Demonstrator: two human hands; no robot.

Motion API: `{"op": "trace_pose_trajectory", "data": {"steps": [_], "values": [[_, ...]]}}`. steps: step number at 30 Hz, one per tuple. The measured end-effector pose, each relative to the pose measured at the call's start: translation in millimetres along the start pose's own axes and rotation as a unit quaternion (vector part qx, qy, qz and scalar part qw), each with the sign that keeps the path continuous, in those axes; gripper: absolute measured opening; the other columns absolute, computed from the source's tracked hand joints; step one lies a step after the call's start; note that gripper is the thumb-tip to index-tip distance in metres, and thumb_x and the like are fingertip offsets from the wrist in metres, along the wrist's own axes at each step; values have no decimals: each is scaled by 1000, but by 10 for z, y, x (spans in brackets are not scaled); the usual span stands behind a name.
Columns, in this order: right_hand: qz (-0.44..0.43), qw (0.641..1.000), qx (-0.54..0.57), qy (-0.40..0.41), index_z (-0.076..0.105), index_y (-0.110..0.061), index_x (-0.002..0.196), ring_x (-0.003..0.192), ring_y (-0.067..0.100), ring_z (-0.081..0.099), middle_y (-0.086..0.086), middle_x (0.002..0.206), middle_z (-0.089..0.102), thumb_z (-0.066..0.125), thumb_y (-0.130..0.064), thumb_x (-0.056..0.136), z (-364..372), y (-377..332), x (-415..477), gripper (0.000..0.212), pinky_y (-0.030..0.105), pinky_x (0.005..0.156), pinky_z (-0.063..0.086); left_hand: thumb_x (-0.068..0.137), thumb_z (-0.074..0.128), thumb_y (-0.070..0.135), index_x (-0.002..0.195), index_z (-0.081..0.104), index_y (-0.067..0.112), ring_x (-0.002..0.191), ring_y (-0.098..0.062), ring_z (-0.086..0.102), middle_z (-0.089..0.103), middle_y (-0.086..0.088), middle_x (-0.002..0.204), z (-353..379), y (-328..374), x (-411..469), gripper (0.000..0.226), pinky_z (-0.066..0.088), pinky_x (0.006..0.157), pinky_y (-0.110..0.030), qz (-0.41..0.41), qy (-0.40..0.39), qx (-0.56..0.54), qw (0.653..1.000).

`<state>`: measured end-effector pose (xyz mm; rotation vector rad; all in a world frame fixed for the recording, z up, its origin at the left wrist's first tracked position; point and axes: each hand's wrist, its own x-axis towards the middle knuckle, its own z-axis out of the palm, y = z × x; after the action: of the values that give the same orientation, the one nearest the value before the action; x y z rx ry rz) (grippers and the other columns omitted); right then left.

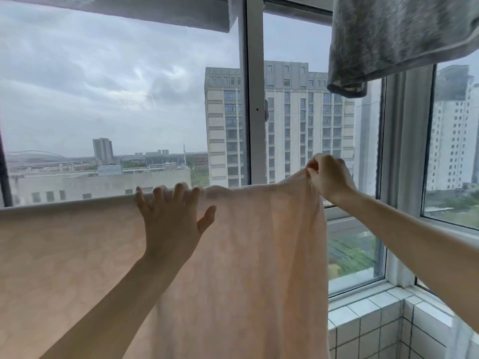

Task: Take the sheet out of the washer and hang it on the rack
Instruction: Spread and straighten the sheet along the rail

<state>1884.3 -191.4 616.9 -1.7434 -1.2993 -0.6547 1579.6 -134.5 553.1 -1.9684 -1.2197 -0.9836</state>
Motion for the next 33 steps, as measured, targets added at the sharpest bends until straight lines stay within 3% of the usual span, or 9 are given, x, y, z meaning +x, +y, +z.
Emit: {"op": "trace_pose_trajectory", "data": {"steps": [5,9,12,14,17,21,24,28,33], "values": [[-13,997,73,-31,68,-4,99,85,19,61,9,94,70,58,-9,93,29,9,1,13,23,76,45,89,26,58,122,61,17,112,-36,53,64,-4,112,5,225,29,63,21,106,-69,26,-4,3,1000],[24,982,168,-82,68,-9,94,80,14,56,0,86,64,46,-8,96,23,46,-65,22,6,57,36,90,28,57,125,59,16,106,-34,56,63,-4,113,40,404,57,61,20,108,-67,43,1,-1,999],[57,966,193,-160,65,1,101,94,29,63,14,99,67,42,-8,95,20,172,-116,25,32,76,53,90,28,58,125,58,19,101,-33,54,62,-2,114,73,512,92,59,24,108,-59,50,2,-13,999],[96,940,246,-214,61,8,104,89,32,65,18,92,66,47,-20,97,2,262,-148,32,49,77,58,90,30,58,124,57,21,100,-33,54,62,-1,116,96,581,115,57,26,107,-56,53,6,-23,998],[180,898,304,-263,60,9,102,75,22,68,9,85,67,56,-39,93,-13,336,-154,49,38,66,61,91,31,58,124,56,21,100,-32,52,61,1,117,128,679,146,56,29,105,-55,49,0,-25,999],[196,928,225,-225,59,-8,73,73,22,70,8,81,68,61,-52,87,-13,327,-143,47,30,58,57,92,32,58,124,56,20,102,-33,52,62,2,115,179,795,190,54,27,106,-55,33,2,-22,999],[180,925,235,-239,65,-4,82,76,21,70,10,86,71,59,-46,91,-26,316,-136,44,30,62,57,91,34,56,122,58,18,100,-33,53,63,0,111,212,865,217,55,27,105,-56,24,10,-31,999],[170,906,283,-263,64,-5,80,73,17,67,8,82,69,61,-40,91,-59,304,-148,37,23,53,51,90,35,55,121,58,18,100,-34,54,63,-1,107,249,904,225,54,26,104,-59,17,21,-24,999],[144,944,291,-62,58,-17,77,77,18,59,0,75,59,57,-22,96,-141,384,191,20,30,67,51,90,38,53,118,60,16,98,-35,56,64,-3,106,298,885,220,51,28,103,-61,18,38,-7,999]]}}
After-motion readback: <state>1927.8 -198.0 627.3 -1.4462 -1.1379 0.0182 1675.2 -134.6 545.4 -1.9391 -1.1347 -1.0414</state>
